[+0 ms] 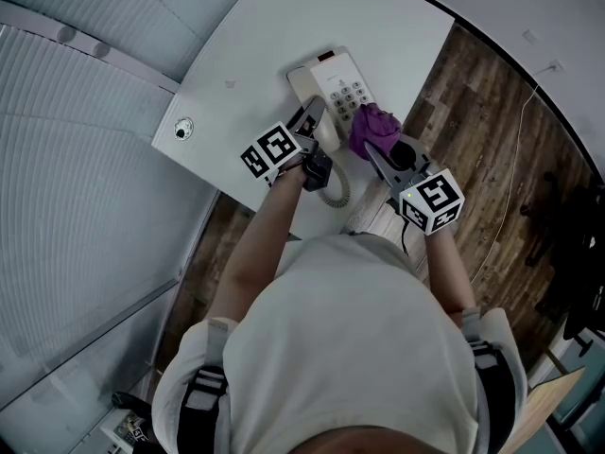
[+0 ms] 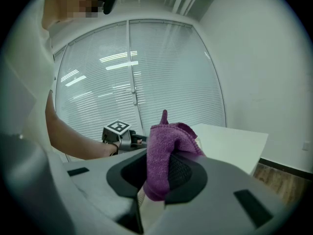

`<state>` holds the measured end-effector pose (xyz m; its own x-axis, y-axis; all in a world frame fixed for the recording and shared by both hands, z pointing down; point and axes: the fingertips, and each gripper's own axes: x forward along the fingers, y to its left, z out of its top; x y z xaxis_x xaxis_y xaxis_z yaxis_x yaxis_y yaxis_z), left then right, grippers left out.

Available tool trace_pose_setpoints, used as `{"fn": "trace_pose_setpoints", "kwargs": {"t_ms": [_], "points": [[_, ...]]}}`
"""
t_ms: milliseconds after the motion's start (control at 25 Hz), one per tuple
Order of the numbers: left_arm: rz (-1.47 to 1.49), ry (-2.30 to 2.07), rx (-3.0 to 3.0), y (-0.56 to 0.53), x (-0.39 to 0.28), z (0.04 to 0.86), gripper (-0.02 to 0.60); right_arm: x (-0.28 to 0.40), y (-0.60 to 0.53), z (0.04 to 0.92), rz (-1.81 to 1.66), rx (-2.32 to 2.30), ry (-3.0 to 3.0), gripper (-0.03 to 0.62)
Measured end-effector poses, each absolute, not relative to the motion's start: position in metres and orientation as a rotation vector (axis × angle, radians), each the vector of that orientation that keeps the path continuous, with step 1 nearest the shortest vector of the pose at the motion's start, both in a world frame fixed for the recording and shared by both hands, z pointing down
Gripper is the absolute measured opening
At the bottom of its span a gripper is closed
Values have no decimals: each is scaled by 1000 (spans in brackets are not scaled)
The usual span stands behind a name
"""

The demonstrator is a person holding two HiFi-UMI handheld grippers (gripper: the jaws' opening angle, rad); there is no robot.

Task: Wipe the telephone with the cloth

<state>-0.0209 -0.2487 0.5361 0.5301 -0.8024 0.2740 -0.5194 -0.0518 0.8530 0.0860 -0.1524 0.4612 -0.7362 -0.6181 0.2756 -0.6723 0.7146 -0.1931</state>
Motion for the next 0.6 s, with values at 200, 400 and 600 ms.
{"fn": "trace_pose_setpoints", "kwargs": {"t_ms": [200, 400, 600], "points": [[-337, -1108, 1724, -248, -19, 534, 256, 84, -152, 462, 416, 1038, -2733, 83], [-322, -1207, 1682, -247, -24, 535, 271, 83, -152, 460, 417, 1052, -2734, 83], [-349, -1273, 1608, -247, -27, 538, 299, 85, -151, 461, 423, 1063, -2732, 83]]}}
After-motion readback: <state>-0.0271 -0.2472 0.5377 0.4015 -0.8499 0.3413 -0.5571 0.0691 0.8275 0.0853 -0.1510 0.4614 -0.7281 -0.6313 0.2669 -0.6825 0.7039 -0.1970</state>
